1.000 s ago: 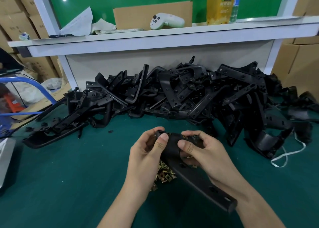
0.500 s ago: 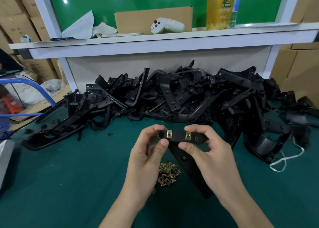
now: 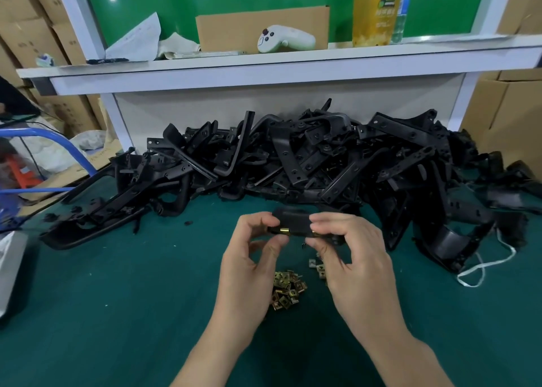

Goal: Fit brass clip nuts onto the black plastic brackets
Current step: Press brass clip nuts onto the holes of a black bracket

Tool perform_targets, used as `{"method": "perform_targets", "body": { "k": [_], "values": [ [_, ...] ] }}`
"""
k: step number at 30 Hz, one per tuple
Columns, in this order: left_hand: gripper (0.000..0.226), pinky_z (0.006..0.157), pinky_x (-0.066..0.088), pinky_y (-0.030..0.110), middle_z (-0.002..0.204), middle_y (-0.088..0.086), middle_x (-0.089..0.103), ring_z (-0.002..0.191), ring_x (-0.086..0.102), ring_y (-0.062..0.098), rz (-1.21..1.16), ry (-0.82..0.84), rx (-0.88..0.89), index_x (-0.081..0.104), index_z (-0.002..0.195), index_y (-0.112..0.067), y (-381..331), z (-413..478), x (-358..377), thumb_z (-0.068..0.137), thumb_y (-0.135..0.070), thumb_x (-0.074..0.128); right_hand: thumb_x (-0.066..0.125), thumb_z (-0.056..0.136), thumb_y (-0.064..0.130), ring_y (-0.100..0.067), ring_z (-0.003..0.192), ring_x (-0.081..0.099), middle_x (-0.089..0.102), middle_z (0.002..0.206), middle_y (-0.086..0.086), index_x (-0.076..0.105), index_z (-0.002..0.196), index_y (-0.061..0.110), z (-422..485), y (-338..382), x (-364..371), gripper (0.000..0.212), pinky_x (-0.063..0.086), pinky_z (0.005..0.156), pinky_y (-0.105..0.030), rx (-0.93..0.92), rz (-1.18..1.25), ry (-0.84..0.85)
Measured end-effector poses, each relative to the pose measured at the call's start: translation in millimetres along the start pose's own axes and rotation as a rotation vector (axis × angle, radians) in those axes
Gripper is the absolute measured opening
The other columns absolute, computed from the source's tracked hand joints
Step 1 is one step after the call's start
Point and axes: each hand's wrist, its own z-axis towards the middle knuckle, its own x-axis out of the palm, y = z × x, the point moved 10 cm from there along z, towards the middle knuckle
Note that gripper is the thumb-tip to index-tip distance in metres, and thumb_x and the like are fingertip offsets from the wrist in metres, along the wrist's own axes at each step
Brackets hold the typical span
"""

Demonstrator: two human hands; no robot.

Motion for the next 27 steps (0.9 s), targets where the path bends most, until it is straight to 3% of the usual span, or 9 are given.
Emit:
{"method": "perform_targets", "body": {
  "k": [5, 9, 13, 17, 21, 24, 27],
  "values": [
    [0.04, 0.079, 0.046, 0.015, 0.102, -0.013, 0.066, 0.094, 0.062, 0.014, 0.064, -0.022, -0.011, 0.057, 0.096, -0.042, 7, -1, -2, 0.093, -0.004, 0.068, 0.071, 0.09, 0.008, 0.004, 0.112, 0.052, 0.062, 0.12, 0.022, 0.057, 0.096, 0.029, -4, -7, 5, 0.026, 0.05, 0.091, -0.035, 0.04, 0.068, 0.031],
    [0.044, 0.079, 0.047, 0.017, 0.102, -0.01, 0.065, 0.092, 0.062, 0.015, 0.089, -0.016, -0.003, 0.056, 0.095, -0.04, 8, 0, -2, 0.092, 0.003, 0.065, 0.067, 0.092, 0.013, 0.007, 0.112, 0.05, 0.061, 0.12, 0.02, 0.054, 0.093, 0.026, -4, 2, 2, 0.019, 0.046, 0.091, -0.029, -0.055, 0.005, 0.014],
    [0.048, 0.079, 0.048, 0.019, 0.104, -0.009, 0.063, 0.092, 0.062, 0.018, 0.081, -0.018, 0.02, 0.057, 0.095, -0.04, 6, -1, -2, 0.09, 0.008, 0.063, 0.069, 0.086, -0.006, 0.001, 0.105, 0.054, 0.066, 0.118, 0.012, 0.051, 0.092, 0.025, -5, 5, 2, 0.036, 0.046, 0.089, -0.024, -0.099, -0.024, -0.009],
    [0.046, 0.079, 0.047, 0.019, 0.102, -0.009, 0.064, 0.091, 0.061, 0.017, 0.089, -0.014, 0.026, 0.057, 0.096, -0.041, 5, -2, -1, 0.091, 0.005, 0.064, 0.072, 0.083, -0.008, -0.001, 0.103, 0.054, 0.068, 0.117, 0.008, 0.052, 0.093, 0.024, -5, 9, 1, 0.038, 0.045, 0.089, -0.024, -0.126, -0.056, -0.017],
    [0.034, 0.08, 0.045, 0.014, 0.105, -0.012, 0.064, 0.095, 0.062, 0.013, 0.119, -0.02, 0.086, 0.057, 0.106, -0.046, -6, -3, -3, 0.097, -0.015, 0.065, 0.067, 0.09, 0.027, 0.001, 0.106, 0.055, 0.061, 0.111, 0.03, 0.059, 0.107, 0.034, -2, 2, -1, 0.02, 0.047, 0.09, -0.026, -0.017, 0.019, 0.015],
    [0.023, 0.089, 0.044, 0.014, 0.117, -0.018, 0.054, 0.111, 0.059, 0.014, 0.219, -0.026, 0.144, 0.059, 0.116, -0.047, -16, -2, -4, 0.096, -0.036, 0.061, 0.054, 0.087, 0.053, -0.002, 0.105, 0.054, 0.049, 0.114, 0.047, 0.054, 0.117, 0.046, 0, -7, 1, 0.03, 0.053, 0.086, -0.031, 0.099, 0.034, 0.063],
    [0.026, 0.09, 0.044, 0.015, 0.121, -0.024, 0.056, 0.116, 0.057, 0.01, 0.229, 0.022, 0.111, 0.054, 0.116, -0.054, -13, -3, 0, 0.093, -0.043, 0.06, 0.052, 0.085, 0.058, -0.003, 0.104, 0.055, 0.05, 0.117, 0.04, 0.052, 0.118, 0.048, -2, -13, 6, 0.035, 0.052, 0.086, -0.034, 0.158, 0.042, 0.096]
  ]
}}
